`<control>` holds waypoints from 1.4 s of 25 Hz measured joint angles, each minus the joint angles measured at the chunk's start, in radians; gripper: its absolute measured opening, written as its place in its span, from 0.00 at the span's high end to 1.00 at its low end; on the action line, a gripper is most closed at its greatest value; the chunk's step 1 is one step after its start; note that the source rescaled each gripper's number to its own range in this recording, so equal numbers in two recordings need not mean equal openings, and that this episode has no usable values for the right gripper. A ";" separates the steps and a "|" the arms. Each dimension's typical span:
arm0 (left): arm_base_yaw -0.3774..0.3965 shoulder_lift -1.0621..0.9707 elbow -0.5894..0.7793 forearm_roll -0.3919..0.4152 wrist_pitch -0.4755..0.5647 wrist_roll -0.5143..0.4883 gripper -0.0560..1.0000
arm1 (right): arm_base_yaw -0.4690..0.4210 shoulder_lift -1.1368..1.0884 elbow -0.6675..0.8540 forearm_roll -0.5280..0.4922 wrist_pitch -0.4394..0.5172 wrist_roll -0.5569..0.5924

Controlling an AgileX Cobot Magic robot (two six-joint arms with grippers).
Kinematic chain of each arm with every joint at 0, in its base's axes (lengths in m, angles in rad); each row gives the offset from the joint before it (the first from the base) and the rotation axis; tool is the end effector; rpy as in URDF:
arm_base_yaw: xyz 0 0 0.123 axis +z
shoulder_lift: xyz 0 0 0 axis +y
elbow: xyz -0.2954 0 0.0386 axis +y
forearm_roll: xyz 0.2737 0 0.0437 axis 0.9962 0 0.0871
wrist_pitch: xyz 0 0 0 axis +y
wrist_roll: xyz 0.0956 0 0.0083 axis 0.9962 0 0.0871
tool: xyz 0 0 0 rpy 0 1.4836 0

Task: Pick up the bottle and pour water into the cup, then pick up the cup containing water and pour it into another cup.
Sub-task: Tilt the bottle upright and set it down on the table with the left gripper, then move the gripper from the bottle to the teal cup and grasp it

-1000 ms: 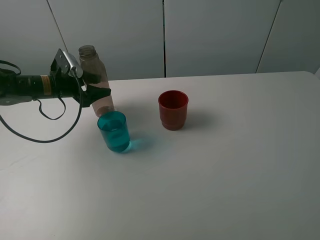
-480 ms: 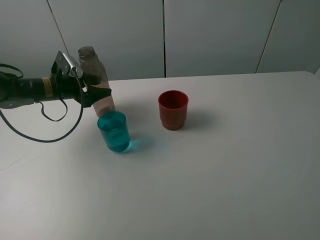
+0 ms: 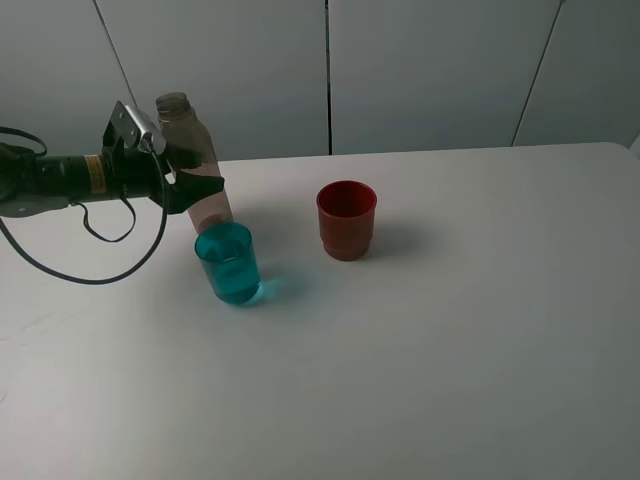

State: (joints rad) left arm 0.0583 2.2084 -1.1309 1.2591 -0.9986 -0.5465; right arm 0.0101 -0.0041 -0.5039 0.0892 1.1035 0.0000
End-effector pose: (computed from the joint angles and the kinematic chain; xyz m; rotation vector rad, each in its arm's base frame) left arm 0.4279 -0.0519 0.0871 0.9090 1.7085 -0.6149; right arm 0.0059 0.0077 0.2852 -0.0174 2.0776 0.1135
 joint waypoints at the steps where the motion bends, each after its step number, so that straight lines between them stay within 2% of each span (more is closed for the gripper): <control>1: 0.000 0.000 0.000 0.000 -0.005 -0.004 0.16 | 0.000 0.000 0.000 0.000 0.000 0.000; 2: 0.000 0.000 0.000 0.000 -0.007 -0.008 0.07 | 0.000 0.000 0.000 0.000 0.000 0.000; 3: 0.000 0.000 0.000 0.000 -0.007 -0.010 0.04 | 0.000 0.000 0.000 0.000 0.000 0.000; 9: 0.000 0.000 0.000 -0.006 -0.020 -0.020 0.03 | 0.000 0.000 0.000 0.000 0.000 0.000; 13: 0.000 0.000 0.000 -0.006 -0.028 -0.060 0.03 | 0.000 0.000 0.000 0.000 0.000 0.000; 18: 0.000 -0.011 0.000 0.015 -0.021 -0.080 0.03 | 0.000 0.000 0.000 0.000 0.000 0.000; 23: 0.000 -0.057 0.000 0.079 0.054 -0.145 0.03 | 0.000 0.000 0.000 0.000 0.000 0.000; 28: 0.000 -0.081 -0.002 0.184 0.068 -0.296 0.03 | 0.000 0.000 0.000 0.000 0.000 0.000; 33: 0.000 -0.094 -0.002 0.296 0.116 -0.366 0.03 | 0.000 0.000 0.000 0.000 0.000 0.000; 35: 0.000 -0.105 -0.002 0.315 0.142 -0.381 0.03 | 0.000 0.000 0.000 0.000 0.000 0.000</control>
State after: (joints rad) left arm 0.0583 2.1030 -1.1325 1.5738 -0.8562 -0.9279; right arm 0.0101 -0.0041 -0.5039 0.0892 1.1035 0.0000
